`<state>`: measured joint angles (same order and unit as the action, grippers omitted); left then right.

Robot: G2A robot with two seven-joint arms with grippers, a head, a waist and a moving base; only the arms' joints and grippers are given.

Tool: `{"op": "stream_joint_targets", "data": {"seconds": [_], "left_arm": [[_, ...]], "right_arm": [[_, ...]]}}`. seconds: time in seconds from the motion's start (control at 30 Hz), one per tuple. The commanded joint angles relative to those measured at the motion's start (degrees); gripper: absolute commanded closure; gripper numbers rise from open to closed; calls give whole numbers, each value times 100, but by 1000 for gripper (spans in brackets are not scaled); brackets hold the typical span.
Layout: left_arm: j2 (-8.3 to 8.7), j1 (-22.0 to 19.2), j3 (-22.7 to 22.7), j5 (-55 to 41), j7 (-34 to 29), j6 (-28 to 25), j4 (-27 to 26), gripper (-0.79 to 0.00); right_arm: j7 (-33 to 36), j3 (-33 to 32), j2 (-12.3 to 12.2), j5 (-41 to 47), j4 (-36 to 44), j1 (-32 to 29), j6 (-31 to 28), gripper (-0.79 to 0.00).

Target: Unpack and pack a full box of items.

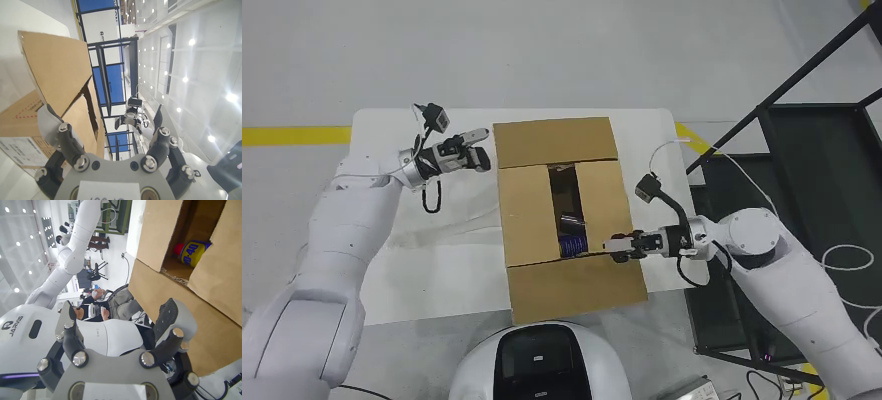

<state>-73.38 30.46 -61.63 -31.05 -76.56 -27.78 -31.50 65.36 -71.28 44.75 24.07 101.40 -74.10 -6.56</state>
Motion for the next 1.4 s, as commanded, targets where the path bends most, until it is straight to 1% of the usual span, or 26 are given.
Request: {"op": "stream_joint_targets", "data": {"seconds": [0.0, 0.07, 0.13, 0.2, 0.3, 0.4, 0.87, 0.93, 1.0, 1.07, 1.17, 1.37], "left_arm": [[255, 454, -310, 46, -249, 253, -810, -785], [478, 885, -653, 117, -443, 447, -1491, -785], [661, 1326, -1011, -47, -797, 802, -2147, -785], [831, 1670, -1348, 235, -822, 827, -2661, -785], [968, 2096, -1725, 37, -916, 921, -3162, -785], [1039, 2347, -1881, -54, -909, 915, -3498, -785], [1039, 2347, -1881, -54, -909, 915, -3498, -785], [1038, 2399, -1819, 50, -831, 978, -3570, -785], [1058, 2431, -1728, 376, -745, 1189, -3694, -785], [1089, 2438, -1720, 736, -613, 1175, -3837, -785], [1123, 2449, -1727, 930, -617, 1027, -4054, -785], [1162, 2434, -1692, 830, -819, 928, -4125, -785]], "right_arm": [[-178, 283, 59, -233, -7, 245, 297, -785], [-340, 552, 121, -466, -40, 473, 543, -785], [-569, 813, 190, -671, -32, 656, 711, -785], [-710, 1051, 259, -769, -67, 819, 861, -785], [-881, 1343, 367, -734, -221, 1039, 983, -785], [-939, 1385, 389, -722, -270, 1088, 991, -785], [-939, 1385, 389, -722, -270, 1088, 991, -785], [-968, 1387, 390, -728, -271, 1077, 993, -785], [-1101, 1440, 408, -830, -258, 1049, 1065, -785], [-1131, 1539, 451, -818, -254, 1131, 1171, -785], [-1183, 1761, 547, -791, -315, 1350, 1271, -785], [-1195, 2448, 843, -808, -897, 1966, 1370, -785]]}}
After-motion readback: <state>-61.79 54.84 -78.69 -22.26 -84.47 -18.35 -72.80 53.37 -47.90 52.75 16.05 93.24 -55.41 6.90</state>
